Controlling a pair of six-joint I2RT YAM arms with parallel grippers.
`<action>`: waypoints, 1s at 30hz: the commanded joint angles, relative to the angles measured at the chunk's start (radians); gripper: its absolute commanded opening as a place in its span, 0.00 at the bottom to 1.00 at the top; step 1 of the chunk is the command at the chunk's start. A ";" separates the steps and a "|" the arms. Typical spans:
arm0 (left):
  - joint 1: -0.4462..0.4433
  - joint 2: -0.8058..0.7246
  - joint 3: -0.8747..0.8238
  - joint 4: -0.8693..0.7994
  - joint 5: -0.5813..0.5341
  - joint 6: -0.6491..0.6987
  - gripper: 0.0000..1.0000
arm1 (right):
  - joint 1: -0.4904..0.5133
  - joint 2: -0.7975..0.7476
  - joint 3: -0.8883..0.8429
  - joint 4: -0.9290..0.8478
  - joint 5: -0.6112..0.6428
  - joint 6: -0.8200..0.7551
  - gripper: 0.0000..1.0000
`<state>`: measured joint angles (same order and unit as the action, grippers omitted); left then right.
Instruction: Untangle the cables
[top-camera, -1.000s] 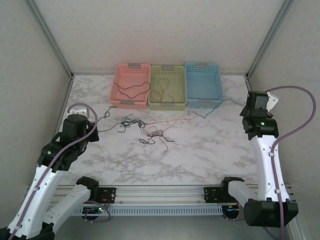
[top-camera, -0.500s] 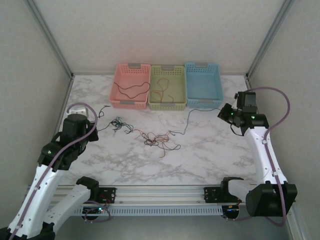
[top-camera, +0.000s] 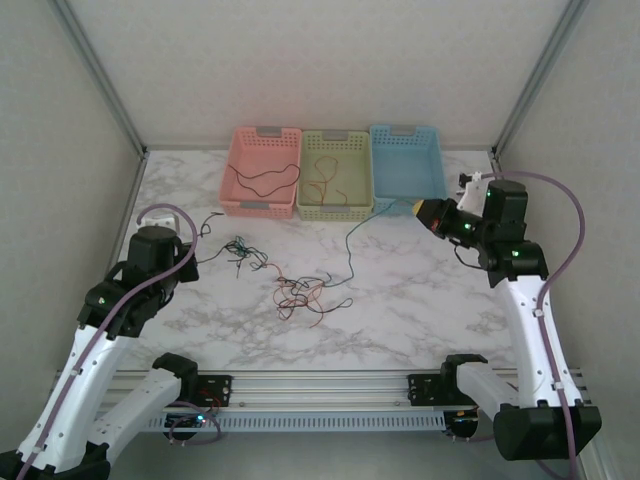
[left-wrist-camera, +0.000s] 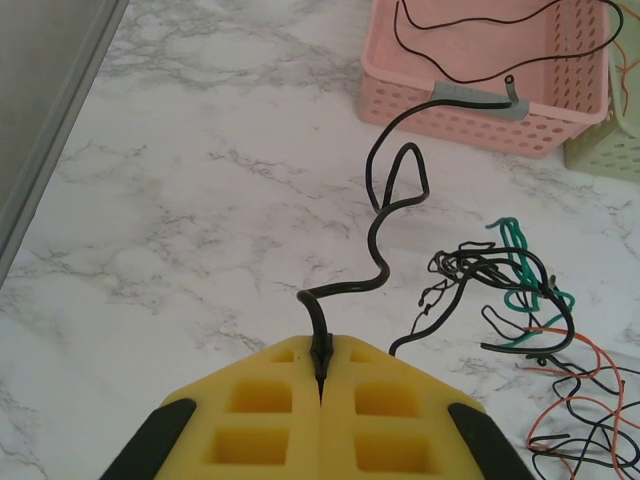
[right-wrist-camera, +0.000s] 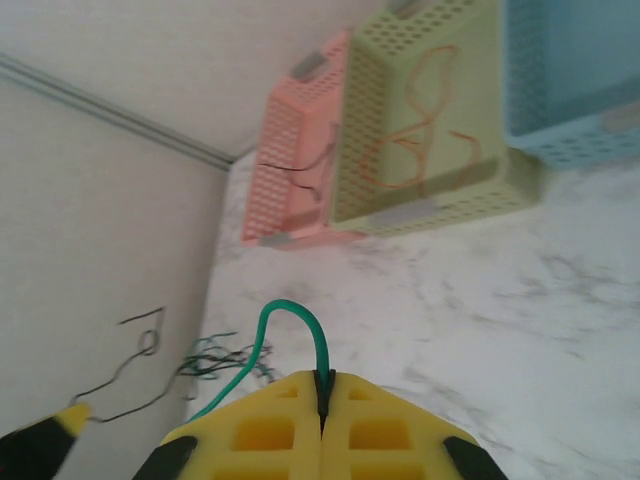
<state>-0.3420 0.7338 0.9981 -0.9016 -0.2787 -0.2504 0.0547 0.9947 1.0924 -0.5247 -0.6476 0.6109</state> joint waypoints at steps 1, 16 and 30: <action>0.013 -0.003 -0.007 -0.006 0.013 0.003 0.00 | 0.021 0.004 0.051 0.074 -0.161 0.079 0.00; 0.013 -0.008 -0.007 -0.006 0.010 0.003 0.00 | 0.289 0.153 -0.077 -0.036 0.201 0.030 0.00; 0.012 -0.007 -0.007 -0.008 0.003 0.003 0.00 | 0.434 0.208 0.048 -0.008 0.071 -0.041 0.00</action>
<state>-0.3386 0.7330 0.9981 -0.9020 -0.2710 -0.2504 0.4831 1.2205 1.0630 -0.5426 -0.5362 0.6090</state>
